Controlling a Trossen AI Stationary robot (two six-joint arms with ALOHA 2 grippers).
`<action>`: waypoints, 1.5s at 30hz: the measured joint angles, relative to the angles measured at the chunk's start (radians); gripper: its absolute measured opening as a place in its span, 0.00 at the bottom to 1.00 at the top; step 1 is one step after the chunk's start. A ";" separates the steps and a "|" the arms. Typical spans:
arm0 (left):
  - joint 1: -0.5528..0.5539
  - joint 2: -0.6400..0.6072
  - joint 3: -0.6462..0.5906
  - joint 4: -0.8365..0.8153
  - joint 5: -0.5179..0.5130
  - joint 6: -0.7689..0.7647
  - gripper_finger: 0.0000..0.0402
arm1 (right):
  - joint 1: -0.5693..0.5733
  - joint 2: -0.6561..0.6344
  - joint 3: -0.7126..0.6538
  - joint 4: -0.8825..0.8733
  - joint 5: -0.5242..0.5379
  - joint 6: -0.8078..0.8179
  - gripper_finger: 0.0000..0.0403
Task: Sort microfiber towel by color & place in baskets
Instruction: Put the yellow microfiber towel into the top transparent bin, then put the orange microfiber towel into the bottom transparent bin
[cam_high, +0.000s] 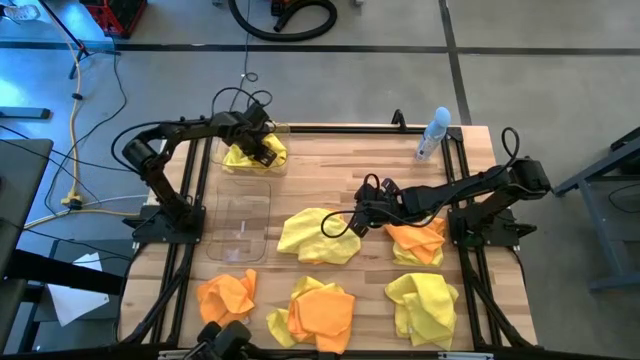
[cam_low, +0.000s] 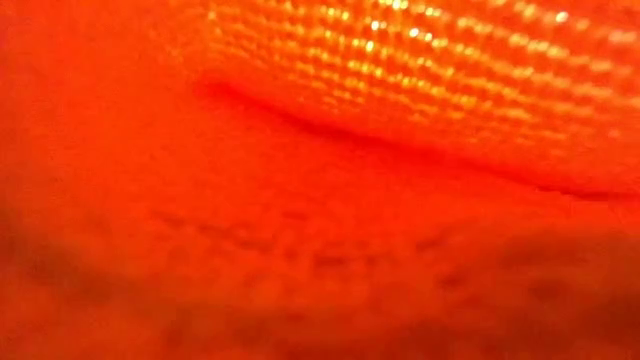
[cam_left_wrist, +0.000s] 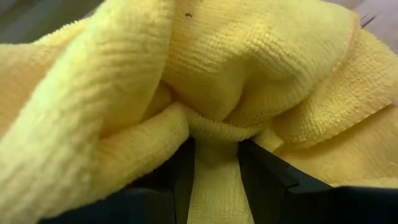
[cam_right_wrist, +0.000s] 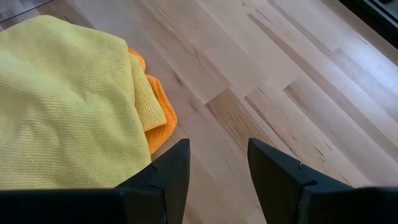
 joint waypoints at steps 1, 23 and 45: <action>0.000 -0.004 0.000 -0.002 0.000 0.000 0.28 | 0.000 0.000 0.000 0.000 0.000 0.000 0.39; -0.151 -0.494 -0.003 -0.059 -0.006 0.090 0.28 | -0.010 0.000 0.000 0.035 0.004 -0.002 0.39; -0.869 -0.923 -0.405 0.131 -0.288 -0.136 0.28 | 0.167 0.000 0.001 0.047 0.044 -0.080 0.39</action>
